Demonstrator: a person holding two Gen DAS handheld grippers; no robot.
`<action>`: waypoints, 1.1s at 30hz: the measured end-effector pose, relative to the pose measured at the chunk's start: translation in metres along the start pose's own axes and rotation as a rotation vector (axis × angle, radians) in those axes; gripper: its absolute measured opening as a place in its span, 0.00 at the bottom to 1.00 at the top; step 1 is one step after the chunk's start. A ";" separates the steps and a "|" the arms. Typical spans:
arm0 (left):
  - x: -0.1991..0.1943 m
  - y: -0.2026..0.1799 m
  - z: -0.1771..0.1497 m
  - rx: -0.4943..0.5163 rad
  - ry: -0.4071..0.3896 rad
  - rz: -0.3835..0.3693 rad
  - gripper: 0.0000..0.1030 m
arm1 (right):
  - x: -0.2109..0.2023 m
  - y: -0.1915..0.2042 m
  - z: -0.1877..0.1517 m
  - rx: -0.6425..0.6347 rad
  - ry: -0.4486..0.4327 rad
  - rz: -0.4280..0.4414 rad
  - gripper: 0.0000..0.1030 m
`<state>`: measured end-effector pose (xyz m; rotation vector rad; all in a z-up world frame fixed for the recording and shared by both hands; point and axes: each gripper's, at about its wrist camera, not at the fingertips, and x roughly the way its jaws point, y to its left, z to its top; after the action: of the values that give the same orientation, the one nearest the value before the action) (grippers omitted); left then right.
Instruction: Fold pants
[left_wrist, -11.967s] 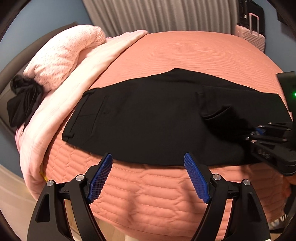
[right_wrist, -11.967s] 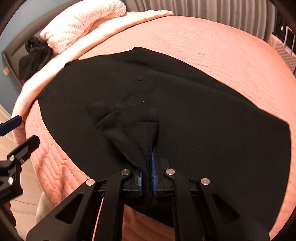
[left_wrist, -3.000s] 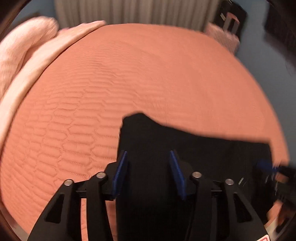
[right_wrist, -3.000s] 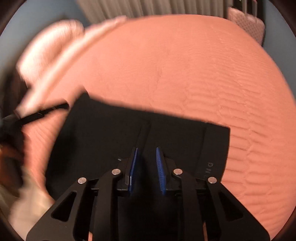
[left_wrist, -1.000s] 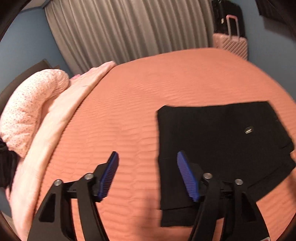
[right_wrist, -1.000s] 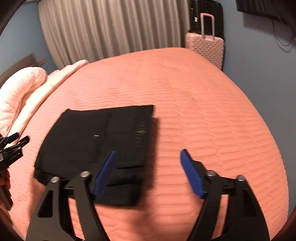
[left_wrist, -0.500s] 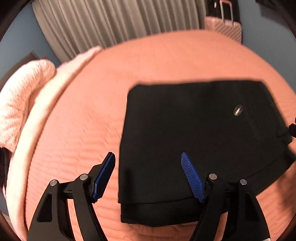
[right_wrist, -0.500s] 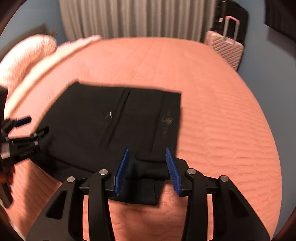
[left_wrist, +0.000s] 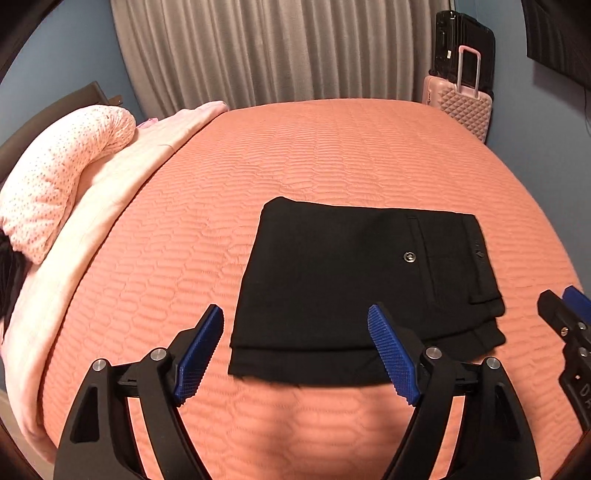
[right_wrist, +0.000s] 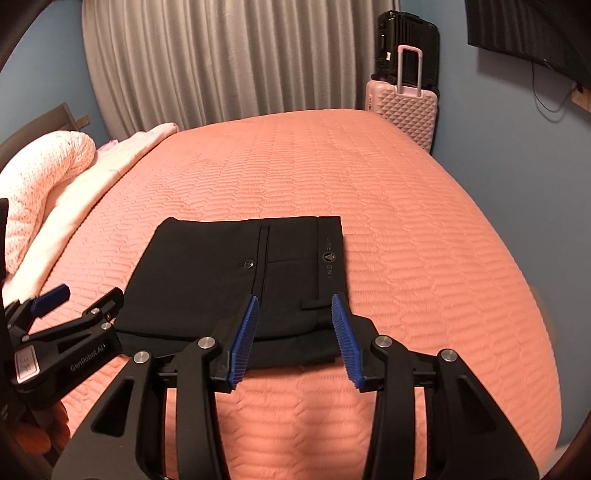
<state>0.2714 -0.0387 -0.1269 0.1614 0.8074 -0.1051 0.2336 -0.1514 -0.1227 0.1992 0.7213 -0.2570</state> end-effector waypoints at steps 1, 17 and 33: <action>-0.002 0.001 0.000 -0.001 -0.002 0.001 0.76 | -0.003 0.001 -0.001 -0.004 0.000 0.003 0.40; -0.010 0.001 -0.003 0.007 0.004 0.003 0.76 | -0.019 0.010 0.006 -0.020 -0.042 0.013 0.40; 0.006 0.002 -0.004 0.015 0.027 0.002 0.76 | -0.006 0.007 0.014 -0.035 -0.035 -0.023 0.40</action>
<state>0.2731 -0.0360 -0.1335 0.1785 0.8331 -0.1075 0.2399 -0.1476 -0.1076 0.1532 0.6931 -0.2690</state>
